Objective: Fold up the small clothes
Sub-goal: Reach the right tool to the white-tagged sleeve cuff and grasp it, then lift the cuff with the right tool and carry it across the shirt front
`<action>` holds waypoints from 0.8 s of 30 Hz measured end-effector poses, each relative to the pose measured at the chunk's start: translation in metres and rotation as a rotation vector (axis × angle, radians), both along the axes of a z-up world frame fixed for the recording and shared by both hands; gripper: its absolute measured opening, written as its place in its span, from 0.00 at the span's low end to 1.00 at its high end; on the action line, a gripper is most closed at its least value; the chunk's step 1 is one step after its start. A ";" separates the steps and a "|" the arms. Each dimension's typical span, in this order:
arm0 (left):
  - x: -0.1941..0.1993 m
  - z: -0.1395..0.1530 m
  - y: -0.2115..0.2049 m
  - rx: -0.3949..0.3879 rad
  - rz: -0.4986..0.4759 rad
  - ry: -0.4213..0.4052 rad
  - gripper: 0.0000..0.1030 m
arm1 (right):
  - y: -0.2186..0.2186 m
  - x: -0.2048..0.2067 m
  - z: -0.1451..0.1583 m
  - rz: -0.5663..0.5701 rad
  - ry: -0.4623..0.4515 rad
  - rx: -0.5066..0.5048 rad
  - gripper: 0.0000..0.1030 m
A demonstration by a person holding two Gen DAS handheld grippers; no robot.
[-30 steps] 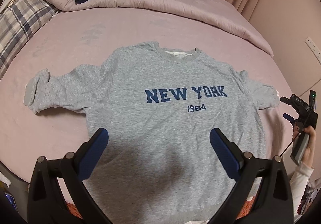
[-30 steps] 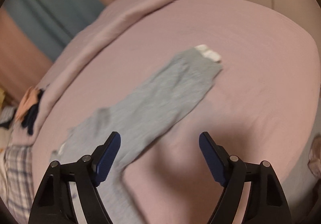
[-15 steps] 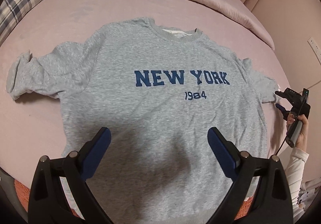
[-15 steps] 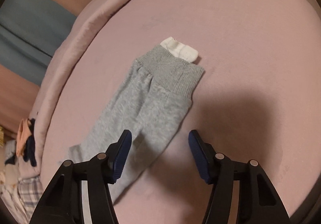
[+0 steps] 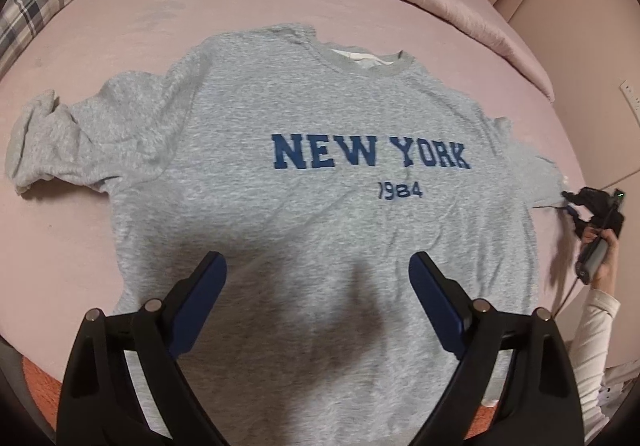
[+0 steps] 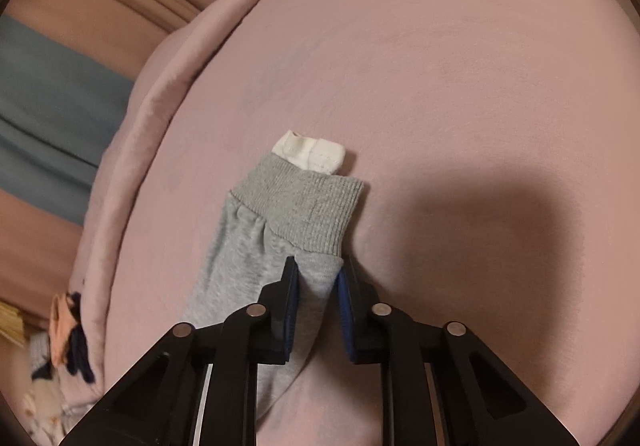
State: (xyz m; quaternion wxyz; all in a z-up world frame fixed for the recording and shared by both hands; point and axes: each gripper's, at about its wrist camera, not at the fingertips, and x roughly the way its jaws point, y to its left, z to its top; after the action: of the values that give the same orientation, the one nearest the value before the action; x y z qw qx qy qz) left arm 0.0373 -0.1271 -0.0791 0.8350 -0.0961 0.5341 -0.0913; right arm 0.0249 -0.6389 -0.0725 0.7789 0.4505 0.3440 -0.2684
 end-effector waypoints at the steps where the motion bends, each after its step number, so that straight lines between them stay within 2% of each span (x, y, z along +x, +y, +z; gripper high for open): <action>1: 0.000 0.000 0.000 0.006 0.001 -0.002 0.88 | 0.002 -0.001 0.004 -0.010 0.008 -0.025 0.17; 7: -0.008 0.013 0.007 0.010 0.015 -0.039 0.88 | 0.020 -0.004 0.041 0.009 -0.013 -0.171 0.17; 12: -0.015 0.023 0.012 0.029 0.023 -0.079 0.88 | 0.049 -0.002 0.082 0.054 -0.050 -0.317 0.16; 16: -0.018 0.026 0.017 0.023 0.037 -0.086 0.88 | 0.078 0.001 0.116 0.121 -0.106 -0.406 0.16; 24: -0.022 0.030 0.027 0.008 0.058 -0.089 0.88 | 0.137 0.018 0.156 0.272 -0.184 -0.522 0.16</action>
State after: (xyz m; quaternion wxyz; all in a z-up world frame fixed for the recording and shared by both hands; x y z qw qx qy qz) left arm 0.0152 -0.1002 -0.0495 0.8607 -0.1041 0.4937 -0.0689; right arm 0.0424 -0.5021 0.0836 0.9250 0.2077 0.2484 -0.1990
